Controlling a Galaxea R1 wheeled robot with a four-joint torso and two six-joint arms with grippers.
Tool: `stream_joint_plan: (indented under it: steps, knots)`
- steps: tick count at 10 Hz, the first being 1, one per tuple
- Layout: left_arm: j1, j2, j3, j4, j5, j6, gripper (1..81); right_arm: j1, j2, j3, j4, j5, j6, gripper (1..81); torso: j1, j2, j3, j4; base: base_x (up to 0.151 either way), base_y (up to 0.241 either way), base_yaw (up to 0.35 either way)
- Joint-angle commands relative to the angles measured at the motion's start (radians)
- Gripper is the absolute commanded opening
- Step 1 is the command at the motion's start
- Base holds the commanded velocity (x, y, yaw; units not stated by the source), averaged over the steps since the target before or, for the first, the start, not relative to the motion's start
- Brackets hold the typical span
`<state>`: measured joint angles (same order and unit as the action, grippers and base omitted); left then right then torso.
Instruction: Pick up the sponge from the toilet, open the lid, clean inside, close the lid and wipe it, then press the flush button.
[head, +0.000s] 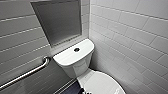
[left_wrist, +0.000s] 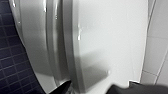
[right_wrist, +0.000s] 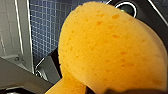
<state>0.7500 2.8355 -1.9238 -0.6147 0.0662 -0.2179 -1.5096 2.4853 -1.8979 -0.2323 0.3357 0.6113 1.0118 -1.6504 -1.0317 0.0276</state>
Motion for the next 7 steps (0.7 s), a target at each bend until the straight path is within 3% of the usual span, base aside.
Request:
stream_joint_plan:
  steps: [1,7]
  knots:
    - [-0.163,0.030,0.172,-0.053,0.063,-0.006,81.1,0.007,-0.024,0.016,-0.024,-0.050,0.002,1.0,0.000,0.000,0.000,0.000,0.000,0.000,0.000]
    - [-0.188,-0.050,0.299,-0.054,-0.005,-0.061,81.1,0.004,-0.018,0.011,-0.024,-0.050,0.002,1.0,0.000,0.000,0.000,0.000,0.000,0.000,0.000]
